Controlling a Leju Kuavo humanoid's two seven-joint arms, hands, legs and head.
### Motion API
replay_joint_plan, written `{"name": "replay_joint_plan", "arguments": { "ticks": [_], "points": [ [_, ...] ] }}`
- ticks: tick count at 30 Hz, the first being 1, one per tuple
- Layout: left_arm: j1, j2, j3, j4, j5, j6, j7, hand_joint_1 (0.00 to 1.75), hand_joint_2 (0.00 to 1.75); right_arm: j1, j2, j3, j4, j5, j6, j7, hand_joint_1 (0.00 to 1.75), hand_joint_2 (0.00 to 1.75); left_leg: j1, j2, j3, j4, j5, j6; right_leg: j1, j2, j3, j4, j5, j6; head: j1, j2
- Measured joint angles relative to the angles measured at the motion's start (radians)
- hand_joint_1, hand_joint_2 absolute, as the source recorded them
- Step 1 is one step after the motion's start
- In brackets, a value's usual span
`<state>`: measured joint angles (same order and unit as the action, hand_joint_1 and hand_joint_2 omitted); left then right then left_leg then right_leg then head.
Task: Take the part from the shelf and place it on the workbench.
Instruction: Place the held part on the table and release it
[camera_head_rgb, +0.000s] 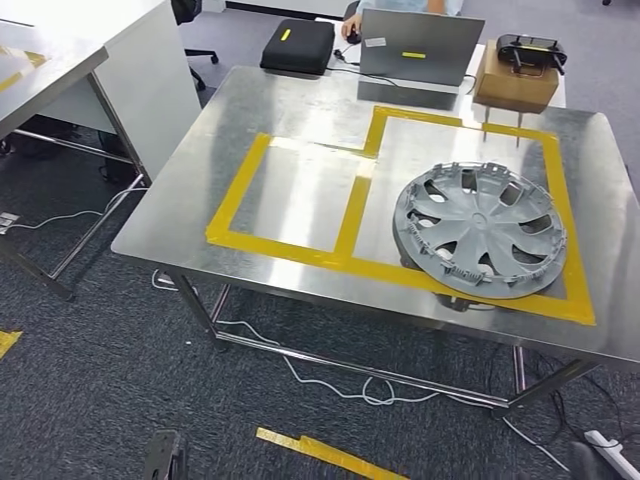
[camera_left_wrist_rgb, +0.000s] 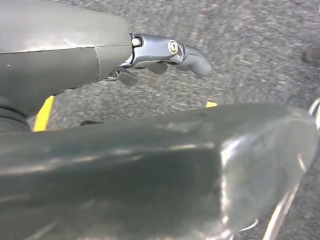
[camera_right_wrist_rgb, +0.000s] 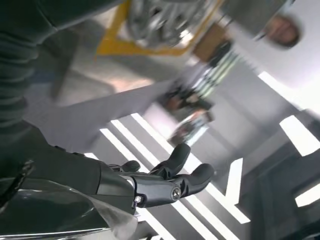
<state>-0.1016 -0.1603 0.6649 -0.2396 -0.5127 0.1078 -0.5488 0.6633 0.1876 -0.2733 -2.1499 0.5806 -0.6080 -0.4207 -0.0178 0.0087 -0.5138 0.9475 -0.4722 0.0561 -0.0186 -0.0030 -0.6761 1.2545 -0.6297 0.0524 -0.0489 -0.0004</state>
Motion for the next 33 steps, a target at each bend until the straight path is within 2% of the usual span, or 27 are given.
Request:
{"name": "replay_joint_plan", "arguments": {
  "ticks": [1, 2, 3, 4, 6, 7, 9, 10, 11, 12, 14, 15, 16, 17, 19, 20, 21, 22, 23, 25, 26, 27, 29, 30, 31, 32, 33],
  "points": [
    [0.001, -0.002, 0.005, 0.0, 0.0, 0.0, -0.002, 0.0, 0.0, -0.005, 0.022, -0.033, 0.032, -0.038, -0.031, 0.002, 0.0, 0.0, -0.002, 0.002, -0.018, 0.004, 0.011, 0.0, 0.001, 0.0, 0.015, 0.017, 0.016, -0.001, 0.0, 0.0],
    [0.003, -0.004, 0.01, 0.0, 0.0, 0.001, -0.004, 0.0, 0.0, -0.012, 0.041, -0.062, 0.065, -0.069, -0.055, 0.002, 0.0, 0.0, -0.003, 0.005, -0.035, 0.011, 0.02, -0.001, 0.002, -0.001, 0.046, 0.0, 0.048, -0.002, 0.0, 0.0],
    [0.004, -0.005, 0.014, 0.0, 0.0, 0.001, -0.006, 0.0, 0.0, -0.02, 0.056, -0.089, 0.097, -0.089, -0.071, 0.001, 0.0, 0.0, -0.003, 0.007, -0.052, 0.02, 0.027, -0.003, 0.003, -0.003, 0.094, -0.05, 0.079, -0.004, -0.001, 0.0],
    [0.004, -0.007, 0.018, 0.0, 0.0, 0.001, -0.008, 0.0, 0.0, -0.03, 0.069, -0.115, 0.128, -0.103, -0.078, 0.002, 0.0, 0.0, -0.005, 0.01, -0.067, 0.029, 0.033, -0.006, 0.005, -0.008, 0.151, -0.123, 0.089, -0.006, 0.0, 0.0],
    [0.003, -0.01, 0.023, 0.0, 0.0, 0.001, -0.011, 0.0, 0.0, -0.049, 0.087, -0.157, 0.173, -0.112, -0.081, 0.004, 0.0, 0.0, -0.008, 0.015, -0.086, 0.048, 0.043, -0.014, 0.009, -0.017, 0.24, -0.258, 0.067, -0.014, -0.001, 0.0],
    [0.002, -0.011, 0.025, 0.0, 0.0, 0.001, -0.012, 0.0, 0.0, -0.055, 0.095, -0.173, 0.189, -0.114, -0.082, 0.004, 0.0, 0.0, -0.008, 0.018, -0.09, 0.053, 0.05, -0.019, 0.012, -0.019, 0.257, -0.293, 0.052, -0.02, -0.001, 0.0],
    [0.003, -0.012, 0.029, 0.0, 0.0, 0.001, -0.014, 0.0, 0.0, -0.061, 0.109, -0.198, 0.218, -0.129, -0.083, 0.01, 0.0, 0.0, -0.007, 0.022, -0.097, 0.056, 0.061, -0.029, 0.012, -0.016, 0.247, -0.305, 0.057, -0.035, 0.0, 0.0],
    [0.004, -0.012, 0.031, 0.0, 0.0, 0.001, -0.014, 0.0, 0.0, -0.065, 0.114, -0.208, 0.232, -0.146, -0.084, 0.014, 0.0, 0.0, -0.005, 0.019, -0.101, 0.064, 0.048, -0.036, 0.011, -0.013, 0.238, -0.306, 0.068, -0.043, 0.0, 0.0],
    [0.006, -0.012, 0.033, 0.0, 0.0, 0.001, -0.014, 0.0, 0.0, -0.072, 0.12, -0.218, 0.248, -0.166, -0.084, 0.017, 0.0, 0.0, -0.003, 0.014, -0.107, 0.085, 0.015, -0.044, 0.009, -0.011, 0.228, -0.307, 0.079, -0.049, 0.0, 0.0],
    [0.007, -0.013, 0.036, 0.0, 0.0, 0.001, -0.014, 0.0, 0.0, -0.083, 0.126, -0.228, 0.27, -0.19, -0.085, 0.02, 0.0, 0.0, 0.001, 0.009, -0.117, 0.126, -0.035, -0.052, 0.007, -0.007, 0.215, -0.308, 0.092, -0.054, 0.0, 0.0],
    [0.008, -0.013, 0.041, 0.0, 0.0, 0.001, -0.015, 0.0, 0.0, -0.113, 0.134, -0.254, 0.332, -0.246, -0.085, 0.026, 0.0, 0.0, 0.008, 0.004, -0.133, 0.242, -0.137, -0.063, 0.007, 0.004, 0.185, -0.306, 0.117, -0.057, -0.002, 0.0],
    [0.008, -0.013, 0.044, 0.0, 0.0, 0.001, -0.015, 0.0, 0.0, -0.134, 0.137, -0.272, 0.378, -0.281, -0.085, 0.027, 0.0, 0.0, 0.011, 0.004, -0.134, 0.293, -0.16, -0.066, 0.007, 0.01, 0.171, -0.304, 0.13, -0.056, -0.002, 0.0],
    [0.008, -0.014, 0.047, 0.0, 0.0, 0.001, -0.016, 0.0, 0.0, -0.158, 0.14, -0.291, 0.434, -0.318, -0.085, 0.024, 0.0, 0.0, 0.013, 0.003, -0.124, 0.318, -0.155, -0.067, 0.007, 0.018, 0.155, -0.301, 0.143, -0.054, -0.002, 0.0],
    [0.008, -0.014, 0.05, 0.0, 0.001, 0.001, -0.017, 0.0, 0.0, -0.184, 0.143, -0.31, 0.498, -0.352, -0.083, 0.018, 0.0, 0.0, 0.015, 0.001, -0.101, 0.311, -0.131, -0.066, 0.007, 0.026, 0.14, -0.297, 0.155, -0.052, -0.002, 0.0],
    [0.008, -0.015, 0.056, 0.0, 0.001, 0.002, -0.019, 0.0, 0.0, -0.249, 0.151, -0.357, 0.647, -0.396, -0.062, 0.009, 0.0, 0.0, 0.017, -0.027, -0.012, 0.202, -0.075, -0.059, 0.006, 0.046, 0.108, -0.29, 0.18, -0.045, -0.002, 0.0],
    [0.008, -0.016, 0.06, 0.0, 0.0, 0.002, -0.02, 0.0, 0.0, -0.288, 0.154, -0.388, 0.727, -0.402, -0.041, 0.009, 0.0, 0.0, 0.018, -0.05, 0.039, 0.123, -0.066, -0.053, 0.006, 0.057, 0.094, -0.287, 0.191, -0.04, -0.002, 0.0],
    [0.008, -0.017, 0.064, 0.0, 0.0, 0.002, -0.021, 0.0, 0.0, -0.328, 0.157, -0.425, 0.809, -0.398, -0.017, 0.01, 0.0, 0.0, 0.017, -0.071, 0.081, 0.056, -0.068, -0.047, 0.006, 0.068, 0.084, -0.286, 0.203, -0.034, -0.002, 0.0],
    [0.008, -0.018, 0.068, 0.0, 0.0, 0.002, -0.022, 0.0, 0.0, -0.368, 0.158, -0.465, 0.892, -0.386, 0.005, 0.012, 0.0, 0.0, 0.016, -0.085, 0.104, 0.013, -0.076, -0.042, 0.006, 0.078, 0.076, -0.286, 0.215, -0.028, -0.002, 0.0],
    [0.007, -0.02, 0.072, 0.0, -0.001, 0.003, -0.022, 0.0, 0.0, -0.404, 0.158, -0.508, 0.977, -0.365, 0.021, 0.015, 0.0, 0.0, 0.014, -0.083, 0.111, -0.007, -0.079, -0.036, 0.005, 0.087, 0.071, -0.289, 0.227, -0.02, -0.001, 0.0],
    [0.006, -0.023, 0.079, 0.0, -0.002, 0.003, -0.024, 0.0, 0.0, -0.462, 0.153, -0.591, 1.144, -0.31, 0.035, 0.021, 0.0, 0.0, 0.014, -0.061, 0.097, -0.014, -0.062, -0.023, 0.001, 0.095, 0.059, -0.29, 0.236, -0.008, -0.001, 0.0],
    [0.005, -0.025, 0.082, 0.0, -0.003, 0.004, -0.024, 0.0, 0.0, -0.485, 0.149, -0.625, 1.214, -0.287, 0.037, 0.023, 0.0, 0.0, 0.015, -0.049, 0.086, -0.017, -0.049, -0.013, 0.001, 0.084, 0.05, -0.276, 0.216, -0.005, 0.002, 0.0],
    [0.006, -0.026, 0.085, 0.0, -0.003, 0.005, -0.025, 0.0, 0.0, -0.505, 0.145, -0.654, 1.277, -0.27, 0.038, 0.025, 0.0, 0.0, 0.016, -0.035, 0.071, -0.021, -0.035, -0.006, 0.001, 0.065, 0.032, -0.237, 0.171, -0.004, 0.006, 0.0],
    [0.009, -0.026, 0.091, 0.0, -0.005, 0.005, -0.026, 0.0, 0.0, -0.537, 0.139, -0.69, 1.369, -0.255, 0.042, 0.029, 0.0, 0.0, 0.009, -0.007, 0.038, -0.019, -0.01, 0.002, 0.002, 0.025, -0.011, -0.107, 0.061, -0.002, 0.012, 0.0],
    [0.011, -0.026, 0.093, 0.0, -0.006, 0.006, -0.026, 0.0, 0.0, -0.553, 0.135, -0.704, 1.411, -0.248, 0.046, 0.034, 0.0, 0.0, 0.007, 0.008, 0.02, -0.017, 0.002, 0.002, 0.001, 0.015, -0.026, -0.036, 0.026, 0.001, 0.013, 0.0],
    [0.012, -0.026, 0.096, 0.0, -0.007, 0.006, -0.026, 0.0, 0.0, -0.566, 0.129, -0.715, 1.448, -0.241, 0.053, 0.04, 0.0, 0.0, 0.005, 0.022, 0.002, -0.014, 0.014, 0.001, 0.0, 0.01, -0.026, 0.012, 0.02, 0.004, 0.012, 0.0],
    [0.012, -0.026, 0.097, 0.0, -0.008, 0.006, -0.026, 0.0, 0.0, -0.579, 0.123, -0.726, 1.486, -0.232, 0.061, 0.048, 0.0, 0.0, 0.005, 0.034, -0.017, -0.01, 0.025, -0.001, -0.001, 0.007, -0.01, 0.028, 0.039, 0.007, 0.013, 0.0],
    [0.011, -0.026, 0.099, 0.0, -0.01, 0.006, -0.027, 0.0, 0.0, -0.589, 0.118, -0.736, 1.521, -0.22, 0.069, 0.055, 0.0, 0.0, 0.005, 0.045, -0.036, -0.004, 0.035, -0.004, -0.002, 0.002, 0.023, 0.012, 0.07, 0.008, 0.013, 0.0]
  ]
}}
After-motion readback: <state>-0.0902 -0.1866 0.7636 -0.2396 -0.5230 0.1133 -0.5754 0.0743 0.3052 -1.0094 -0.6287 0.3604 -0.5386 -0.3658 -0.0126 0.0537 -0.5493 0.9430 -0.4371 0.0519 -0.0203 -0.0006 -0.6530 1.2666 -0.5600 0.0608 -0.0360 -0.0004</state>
